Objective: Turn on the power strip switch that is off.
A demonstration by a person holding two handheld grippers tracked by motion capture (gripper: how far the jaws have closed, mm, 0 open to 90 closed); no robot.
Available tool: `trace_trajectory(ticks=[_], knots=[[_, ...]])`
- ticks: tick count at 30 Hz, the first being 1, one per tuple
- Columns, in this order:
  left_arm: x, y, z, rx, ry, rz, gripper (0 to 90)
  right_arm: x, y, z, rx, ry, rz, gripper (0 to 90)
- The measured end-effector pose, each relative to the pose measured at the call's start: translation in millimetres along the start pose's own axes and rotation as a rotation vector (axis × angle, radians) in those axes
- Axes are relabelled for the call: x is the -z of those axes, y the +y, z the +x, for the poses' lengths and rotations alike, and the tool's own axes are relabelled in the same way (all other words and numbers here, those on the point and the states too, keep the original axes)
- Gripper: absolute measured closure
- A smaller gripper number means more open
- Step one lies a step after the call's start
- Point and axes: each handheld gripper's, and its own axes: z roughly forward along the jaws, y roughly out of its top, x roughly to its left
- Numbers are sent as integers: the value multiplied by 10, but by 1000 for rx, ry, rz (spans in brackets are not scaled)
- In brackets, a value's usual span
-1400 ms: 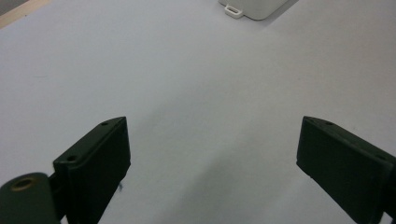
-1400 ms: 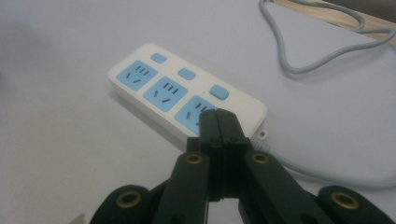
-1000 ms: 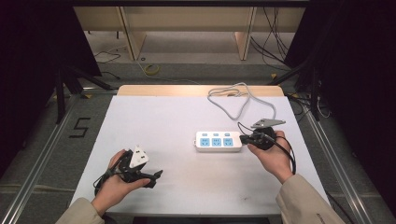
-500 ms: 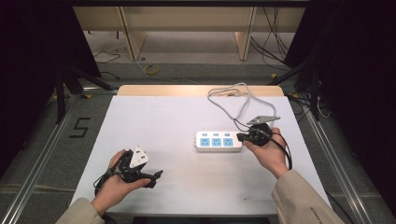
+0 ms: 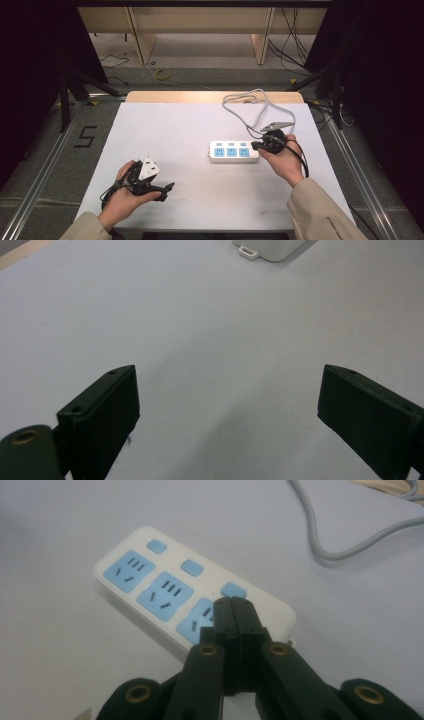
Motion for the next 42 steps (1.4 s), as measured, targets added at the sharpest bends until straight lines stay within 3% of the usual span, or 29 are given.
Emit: trace_trajectory(ticks=[21, 42], knots=[[-4, 1, -1, 2, -1, -1, 95, -122, 130, -13, 0, 7, 24, 900], [-4, 2, -3, -4, -3, 1, 95, -309, 229, -55, 0, 0, 90, 900]])
